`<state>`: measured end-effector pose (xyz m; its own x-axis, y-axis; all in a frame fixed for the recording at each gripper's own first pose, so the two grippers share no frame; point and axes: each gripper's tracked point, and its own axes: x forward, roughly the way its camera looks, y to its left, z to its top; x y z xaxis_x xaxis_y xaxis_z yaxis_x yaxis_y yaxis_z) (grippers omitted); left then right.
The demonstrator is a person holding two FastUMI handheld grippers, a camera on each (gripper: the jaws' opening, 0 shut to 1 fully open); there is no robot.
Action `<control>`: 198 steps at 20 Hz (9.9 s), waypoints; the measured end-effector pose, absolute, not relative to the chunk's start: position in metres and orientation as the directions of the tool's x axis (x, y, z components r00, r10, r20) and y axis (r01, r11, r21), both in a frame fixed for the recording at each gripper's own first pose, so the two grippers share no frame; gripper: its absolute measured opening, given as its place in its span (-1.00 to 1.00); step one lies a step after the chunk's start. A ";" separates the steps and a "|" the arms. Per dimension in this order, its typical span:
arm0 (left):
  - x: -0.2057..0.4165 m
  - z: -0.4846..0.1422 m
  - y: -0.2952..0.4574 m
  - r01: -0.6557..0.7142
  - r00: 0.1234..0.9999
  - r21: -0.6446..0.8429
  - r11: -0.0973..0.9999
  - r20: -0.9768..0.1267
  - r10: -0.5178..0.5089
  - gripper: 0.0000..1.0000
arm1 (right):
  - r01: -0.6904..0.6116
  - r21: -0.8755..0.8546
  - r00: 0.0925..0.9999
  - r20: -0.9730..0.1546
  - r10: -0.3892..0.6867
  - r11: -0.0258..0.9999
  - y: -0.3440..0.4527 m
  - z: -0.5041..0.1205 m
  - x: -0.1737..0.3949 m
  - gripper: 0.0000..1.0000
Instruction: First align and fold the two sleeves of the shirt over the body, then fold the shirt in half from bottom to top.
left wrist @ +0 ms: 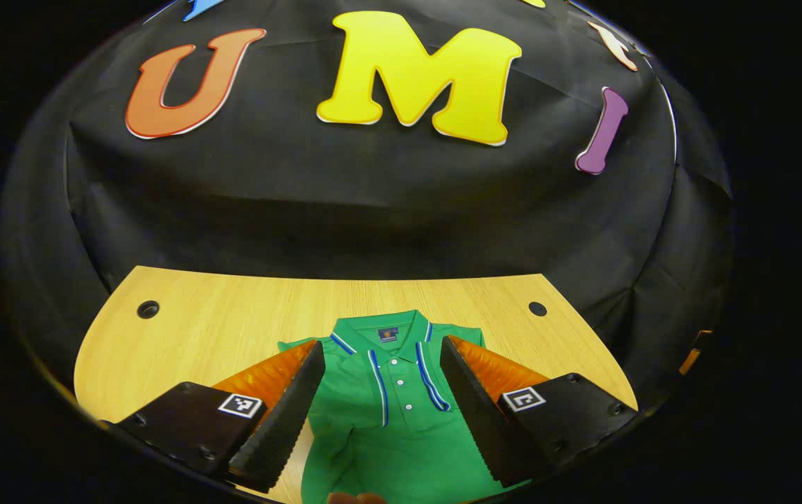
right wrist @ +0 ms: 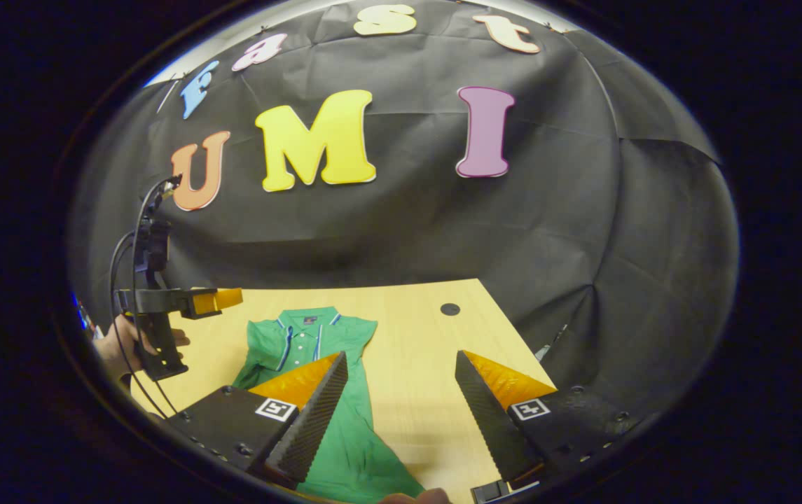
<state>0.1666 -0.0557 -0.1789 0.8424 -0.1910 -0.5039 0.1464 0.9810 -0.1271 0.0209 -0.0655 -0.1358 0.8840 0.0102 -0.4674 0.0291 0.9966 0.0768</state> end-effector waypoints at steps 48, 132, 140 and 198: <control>-0.211 -0.392 0.035 -0.009 0.161 -0.061 0.998 -0.985 -0.058 1.00 | -0.213 0.028 0.181 -0.981 0.068 0.977 -0.069 -0.409 -0.141 0.92; 0.293 -0.307 0.025 -0.001 0.720 -0.064 0.998 -0.692 -0.044 -0.54 | -0.176 0.112 0.682 -0.703 0.203 0.978 0.018 -0.304 0.335 -0.48; 0.288 -0.293 0.029 -0.022 0.774 -0.050 0.998 -0.633 -0.015 1.00 | -0.159 0.075 0.766 -0.620 0.171 0.984 0.022 -0.273 0.315 0.92; 0.040 -0.014 -0.024 -0.007 0.989 0.023 1.000 -0.147 0.010 1.00 | -0.124 0.068 0.983 -0.127 0.132 0.990 0.030 -0.014 0.032 0.92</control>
<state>0.0401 -0.0237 -0.0140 0.9891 0.0104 -0.1468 -0.0071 0.9997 0.0232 0.0316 0.0296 -0.0142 0.9832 0.1316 -0.1268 -0.1238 0.9900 0.0676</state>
